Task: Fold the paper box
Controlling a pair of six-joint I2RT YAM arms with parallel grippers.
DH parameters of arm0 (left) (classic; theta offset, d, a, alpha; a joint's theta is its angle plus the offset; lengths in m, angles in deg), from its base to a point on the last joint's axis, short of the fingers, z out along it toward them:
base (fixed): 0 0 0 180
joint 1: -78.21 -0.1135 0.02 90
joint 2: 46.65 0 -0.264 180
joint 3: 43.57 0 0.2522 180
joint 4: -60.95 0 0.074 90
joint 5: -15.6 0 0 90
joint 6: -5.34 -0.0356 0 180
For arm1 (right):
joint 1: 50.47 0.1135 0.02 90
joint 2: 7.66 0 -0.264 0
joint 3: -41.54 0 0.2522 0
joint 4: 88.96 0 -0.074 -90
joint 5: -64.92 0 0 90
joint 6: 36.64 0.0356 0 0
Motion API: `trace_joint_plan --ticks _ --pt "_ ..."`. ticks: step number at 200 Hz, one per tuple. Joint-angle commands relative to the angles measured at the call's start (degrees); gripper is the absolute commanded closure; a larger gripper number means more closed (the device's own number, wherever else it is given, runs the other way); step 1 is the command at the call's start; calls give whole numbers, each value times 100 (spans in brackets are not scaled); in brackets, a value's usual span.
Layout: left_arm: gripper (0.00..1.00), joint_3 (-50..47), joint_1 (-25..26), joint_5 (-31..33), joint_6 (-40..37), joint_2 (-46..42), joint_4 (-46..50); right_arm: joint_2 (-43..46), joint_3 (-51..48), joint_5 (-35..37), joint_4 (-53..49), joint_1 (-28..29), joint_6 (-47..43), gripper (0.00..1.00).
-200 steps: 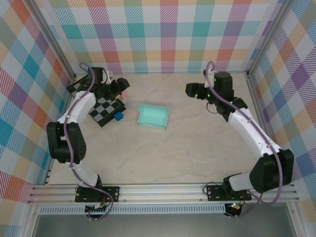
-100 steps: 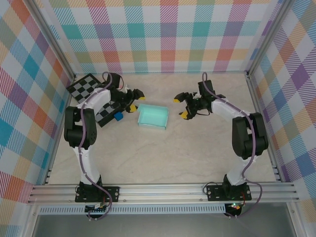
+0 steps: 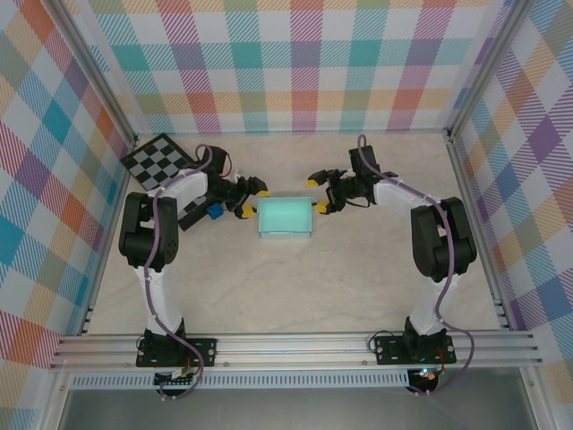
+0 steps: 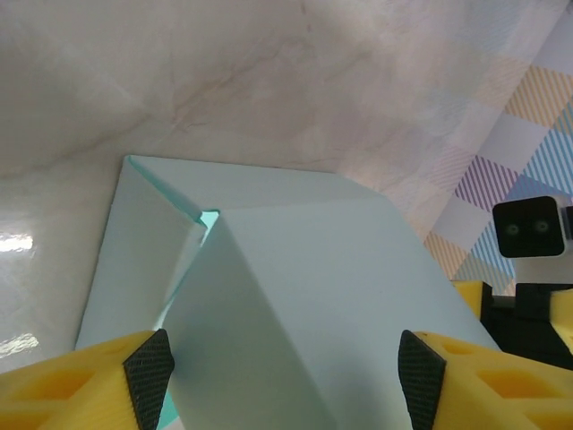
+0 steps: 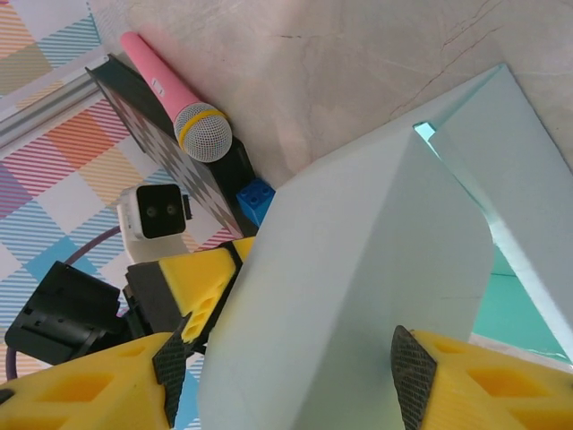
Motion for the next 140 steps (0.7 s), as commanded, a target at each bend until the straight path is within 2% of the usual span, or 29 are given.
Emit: trace_joint_plan --ticks 1,74,113,140 --pt "31 -68 158 -188 89 -204 -171 -54 86 -111 -10 52 63 37" --pt "44 -129 293 -194 275 -201 -437 -108 -1 122 -404 103 -397 44" --pt "51 -134 293 -23 -189 -162 -51 -115 86 385 -893 108 -934 46" --pt "52 -368 306 258 -522 -245 -22 -124 128 611 -1288 108 -1410 48"
